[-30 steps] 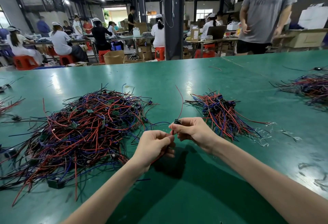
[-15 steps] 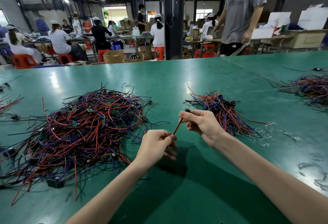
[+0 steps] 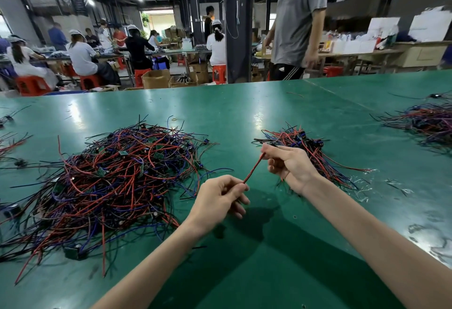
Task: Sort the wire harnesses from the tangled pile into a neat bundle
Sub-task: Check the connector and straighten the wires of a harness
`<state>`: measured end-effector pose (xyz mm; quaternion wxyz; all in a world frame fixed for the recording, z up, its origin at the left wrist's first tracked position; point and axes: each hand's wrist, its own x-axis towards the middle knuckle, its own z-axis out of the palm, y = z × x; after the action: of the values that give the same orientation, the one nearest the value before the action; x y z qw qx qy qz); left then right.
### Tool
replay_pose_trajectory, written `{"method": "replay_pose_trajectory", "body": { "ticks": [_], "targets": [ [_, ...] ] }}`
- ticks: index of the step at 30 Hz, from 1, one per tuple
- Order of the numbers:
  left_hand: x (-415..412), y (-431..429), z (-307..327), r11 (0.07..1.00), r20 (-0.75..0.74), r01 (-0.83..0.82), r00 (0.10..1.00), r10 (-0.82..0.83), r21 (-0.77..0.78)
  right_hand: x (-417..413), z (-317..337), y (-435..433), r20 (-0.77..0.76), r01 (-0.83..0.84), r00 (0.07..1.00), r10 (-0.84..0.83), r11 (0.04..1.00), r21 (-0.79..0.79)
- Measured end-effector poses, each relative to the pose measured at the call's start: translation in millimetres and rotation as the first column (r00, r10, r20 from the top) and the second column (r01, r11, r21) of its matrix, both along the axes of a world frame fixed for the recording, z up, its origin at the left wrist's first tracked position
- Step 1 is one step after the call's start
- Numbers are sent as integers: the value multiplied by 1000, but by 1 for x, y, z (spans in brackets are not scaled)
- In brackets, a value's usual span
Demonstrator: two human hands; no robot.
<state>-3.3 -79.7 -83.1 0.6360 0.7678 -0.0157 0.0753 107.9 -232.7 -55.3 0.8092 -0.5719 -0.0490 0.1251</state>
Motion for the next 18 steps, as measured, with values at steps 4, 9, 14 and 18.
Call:
{"method": "replay_pose_trajectory", "body": {
  "ticks": [4, 9, 14, 18],
  "targets": [
    [-3, -2, 2, 998, 70, 16, 997, -11, -62, 1, -3, 3, -53, -34, 998, 33, 999, -19],
    [-6, -2, 3, 998, 56, 36, 998, -33, -46, 4, -4, 1, -72, -53, 996, 53, 999, -5],
    [-8, -6, 1, 989, 26, 136, 991, -135, -60, 10, -4, -2, -90, -25, 996, 28, 999, 43],
    [-9, -8, 2, 979, 23, 177, 984, -176, -103, 11, -8, -2, -81, -16, 997, 18, 1000, 23]
  ]
}}
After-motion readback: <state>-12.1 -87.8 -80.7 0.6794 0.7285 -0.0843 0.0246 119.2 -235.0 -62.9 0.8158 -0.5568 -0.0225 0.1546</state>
